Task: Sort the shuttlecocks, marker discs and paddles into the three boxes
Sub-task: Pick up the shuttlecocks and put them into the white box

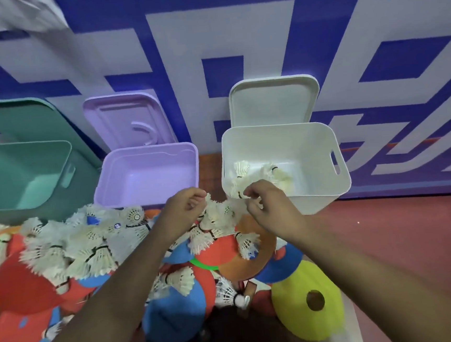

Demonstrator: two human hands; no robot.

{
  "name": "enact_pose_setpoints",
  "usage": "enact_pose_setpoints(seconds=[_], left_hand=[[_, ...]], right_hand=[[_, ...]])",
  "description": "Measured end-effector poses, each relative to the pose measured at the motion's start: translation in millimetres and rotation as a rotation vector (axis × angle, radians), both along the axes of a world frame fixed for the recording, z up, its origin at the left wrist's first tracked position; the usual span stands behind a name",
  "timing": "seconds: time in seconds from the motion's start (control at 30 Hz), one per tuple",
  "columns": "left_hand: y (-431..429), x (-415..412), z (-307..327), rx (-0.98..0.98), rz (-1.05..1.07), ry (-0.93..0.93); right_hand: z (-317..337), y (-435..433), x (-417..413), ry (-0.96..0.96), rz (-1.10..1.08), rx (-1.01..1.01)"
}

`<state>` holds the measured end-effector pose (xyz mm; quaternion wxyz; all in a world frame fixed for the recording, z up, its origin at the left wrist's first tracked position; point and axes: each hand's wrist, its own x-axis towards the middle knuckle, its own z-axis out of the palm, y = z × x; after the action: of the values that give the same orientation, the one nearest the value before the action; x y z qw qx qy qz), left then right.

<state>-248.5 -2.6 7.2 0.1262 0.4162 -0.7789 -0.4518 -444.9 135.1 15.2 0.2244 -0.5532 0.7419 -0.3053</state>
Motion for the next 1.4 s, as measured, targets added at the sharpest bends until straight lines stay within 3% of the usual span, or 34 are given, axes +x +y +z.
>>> enact_pose_setpoints(seconds=[0.17, 0.37, 0.57, 0.7, 0.8, 0.9, 1.03, 1.13, 1.3, 1.4], left_hand=[[1.1, 57.6, -28.8, -0.078, -0.053, -0.102], [-4.6, 62.1, -58.0, -0.414, -0.450, -0.415], [-10.9, 48.0, -66.7, -0.667, -0.643, -0.609], [-13.7, 39.1, -73.1, -0.756, -0.672, -0.592], [-18.6, 42.0, -80.4, -0.771, -0.671, -0.453], [-26.0, 48.6, -83.3, -0.655, -0.574, -0.281], [-29.2, 55.3, -65.4, -0.262, -0.333, -0.043], [-33.0, 67.3, -50.0, -0.005, -0.178, 0.046], [-35.8, 83.6, -42.4, 0.063, -0.021, -0.003], [-32.4, 94.1, -47.1, 0.069, -0.001, 0.013]], right_hand=[[-32.2, -12.7, 53.1, 0.107, 0.019, 0.171], [-70.6, -24.9, 73.9, 0.405, -0.001, 0.438], [-78.9, -27.3, 74.8, 0.528, -0.068, 0.383], [-83.0, -26.4, 71.0, 0.509, -0.111, 0.432], [-91.4, -27.3, 67.2, 0.550, -0.122, 0.408], [-93.2, -29.4, 64.1, 0.525, -0.163, 0.331], [-91.1, -29.5, 66.2, 0.407, -0.242, 0.256], [-90.1, -30.3, 71.6, 0.323, -0.288, 0.341], [-101.2, -39.3, 80.3, 0.106, -0.325, 0.392], [-104.7, -39.6, 85.2, 0.112, -0.348, 0.327]])
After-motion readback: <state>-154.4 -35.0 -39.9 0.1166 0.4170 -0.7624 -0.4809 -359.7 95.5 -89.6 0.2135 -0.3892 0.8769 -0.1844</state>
